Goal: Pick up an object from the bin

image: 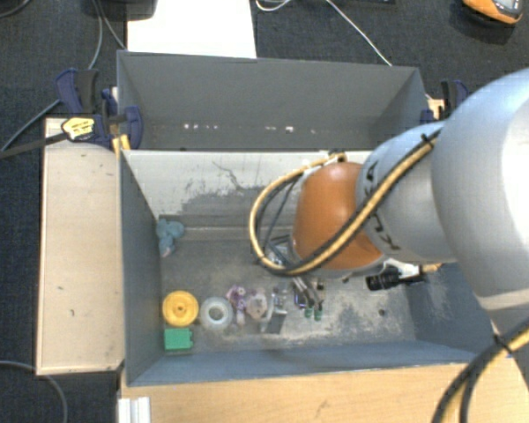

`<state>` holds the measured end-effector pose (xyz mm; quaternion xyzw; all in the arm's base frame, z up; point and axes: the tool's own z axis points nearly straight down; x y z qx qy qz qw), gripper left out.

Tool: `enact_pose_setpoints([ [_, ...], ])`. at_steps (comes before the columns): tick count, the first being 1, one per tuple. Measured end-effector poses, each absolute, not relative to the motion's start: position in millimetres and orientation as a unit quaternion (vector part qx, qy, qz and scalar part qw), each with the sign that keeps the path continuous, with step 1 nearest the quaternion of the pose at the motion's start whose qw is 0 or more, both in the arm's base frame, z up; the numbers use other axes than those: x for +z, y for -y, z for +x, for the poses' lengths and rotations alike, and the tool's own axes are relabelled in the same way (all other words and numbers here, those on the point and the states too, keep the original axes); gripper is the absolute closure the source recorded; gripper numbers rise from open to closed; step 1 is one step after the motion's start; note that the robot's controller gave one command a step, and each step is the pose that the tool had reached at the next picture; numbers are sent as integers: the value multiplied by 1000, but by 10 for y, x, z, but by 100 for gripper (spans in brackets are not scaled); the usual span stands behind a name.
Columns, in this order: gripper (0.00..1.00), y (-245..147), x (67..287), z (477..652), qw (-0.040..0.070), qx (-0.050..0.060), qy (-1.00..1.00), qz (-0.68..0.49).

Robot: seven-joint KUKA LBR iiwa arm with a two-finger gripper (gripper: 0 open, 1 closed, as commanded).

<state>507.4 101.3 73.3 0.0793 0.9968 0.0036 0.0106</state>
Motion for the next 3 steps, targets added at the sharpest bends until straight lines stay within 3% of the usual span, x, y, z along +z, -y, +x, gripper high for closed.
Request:
enact_pose_setpoints([
  [1, 100, -1333, 708, 5176, 13, 2, -954, -300],
  [2, 100, -1333, 708, 5176, 13, 2, -954, -300],
  [3, 100, -1378, 1045, 5310, 17, 2, -954, -298],
])
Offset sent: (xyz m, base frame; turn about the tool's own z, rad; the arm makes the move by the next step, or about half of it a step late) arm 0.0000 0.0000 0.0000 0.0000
